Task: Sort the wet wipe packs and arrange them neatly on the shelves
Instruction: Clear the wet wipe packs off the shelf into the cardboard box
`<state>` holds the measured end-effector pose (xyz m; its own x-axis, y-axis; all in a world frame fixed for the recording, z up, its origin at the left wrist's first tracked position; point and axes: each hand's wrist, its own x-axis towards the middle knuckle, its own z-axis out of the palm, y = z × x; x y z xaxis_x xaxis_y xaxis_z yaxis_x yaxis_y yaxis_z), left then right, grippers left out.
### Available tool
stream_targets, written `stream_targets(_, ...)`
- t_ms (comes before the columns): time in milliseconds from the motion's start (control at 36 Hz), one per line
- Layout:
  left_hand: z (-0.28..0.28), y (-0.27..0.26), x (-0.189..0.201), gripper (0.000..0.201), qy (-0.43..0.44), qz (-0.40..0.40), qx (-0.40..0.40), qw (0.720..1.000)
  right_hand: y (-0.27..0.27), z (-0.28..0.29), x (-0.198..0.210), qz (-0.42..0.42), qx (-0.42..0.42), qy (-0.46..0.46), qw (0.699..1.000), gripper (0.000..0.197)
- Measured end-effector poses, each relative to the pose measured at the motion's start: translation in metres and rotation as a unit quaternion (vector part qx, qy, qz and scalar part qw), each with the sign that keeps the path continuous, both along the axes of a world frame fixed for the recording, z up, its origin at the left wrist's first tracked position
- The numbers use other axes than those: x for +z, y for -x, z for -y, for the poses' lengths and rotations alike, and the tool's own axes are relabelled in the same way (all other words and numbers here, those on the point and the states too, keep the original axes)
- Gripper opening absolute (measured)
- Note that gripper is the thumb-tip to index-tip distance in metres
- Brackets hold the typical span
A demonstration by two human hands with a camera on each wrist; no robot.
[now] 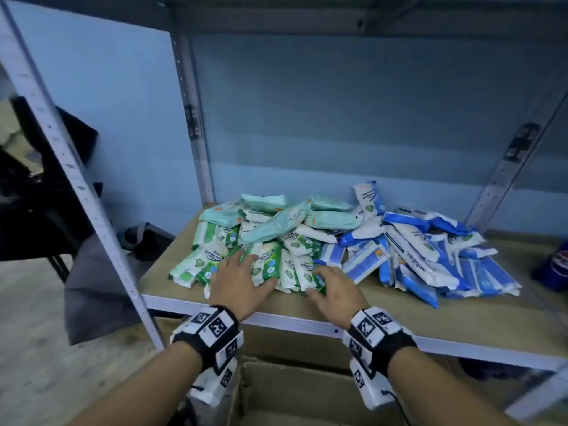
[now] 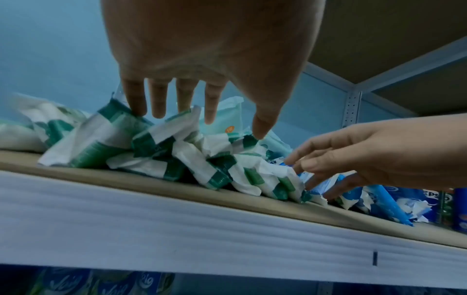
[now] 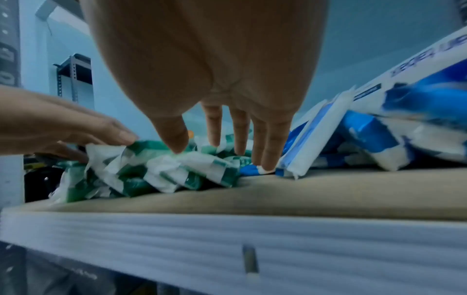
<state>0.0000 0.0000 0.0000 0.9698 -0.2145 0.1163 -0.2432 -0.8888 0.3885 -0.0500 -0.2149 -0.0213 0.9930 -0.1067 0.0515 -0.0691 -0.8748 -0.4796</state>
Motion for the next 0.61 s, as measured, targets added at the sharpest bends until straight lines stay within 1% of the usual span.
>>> stream_targets(28,0.001,-0.002,-0.002,0.076,-0.012,-0.009,-0.004,1.0,-0.003,-0.005,-0.003,0.013,0.001,-0.011,1.0,0.052)
stream_targets(83,0.005,-0.005,-0.011,0.081,-0.044,0.006,-0.01,0.999,-0.007,-0.017,-0.006,0.027,0.001,-0.006,1.0,0.055)
stream_targets(111,0.005,-0.007,-0.017,0.081,-0.052,0.024,-0.015,0.998,-0.007,-0.024,-0.008,0.023,0.009,0.012,1.0,0.054)
stream_targets(194,0.004,-0.011,-0.033,0.079,-0.062,0.068,-0.02,0.996,-0.015,-0.036,-0.013,0.004,-0.008,0.081,0.997,0.048)
stream_targets(306,-0.003,-0.017,-0.049,0.06,-0.048,0.112,-0.04,0.992,-0.026,-0.043,-0.006,-0.016,-0.024,0.116,0.993,0.042)
stream_targets(361,-0.006,-0.018,-0.054,0.057,-0.039,0.135,-0.053,0.989,-0.031,-0.044,-0.005,-0.026,-0.027,0.116,0.993,0.037)
stream_targets(444,-0.006,-0.016,-0.054,0.054,-0.027,0.154,-0.06,0.986,-0.036,-0.043,-0.006,-0.013,-0.027,0.116,0.993,0.028)
stream_targets(611,-0.006,-0.013,-0.051,0.052,0.003,0.15,-0.087,0.985,-0.039,-0.042,-0.011,0.012,-0.023,0.13,0.991,0.015)
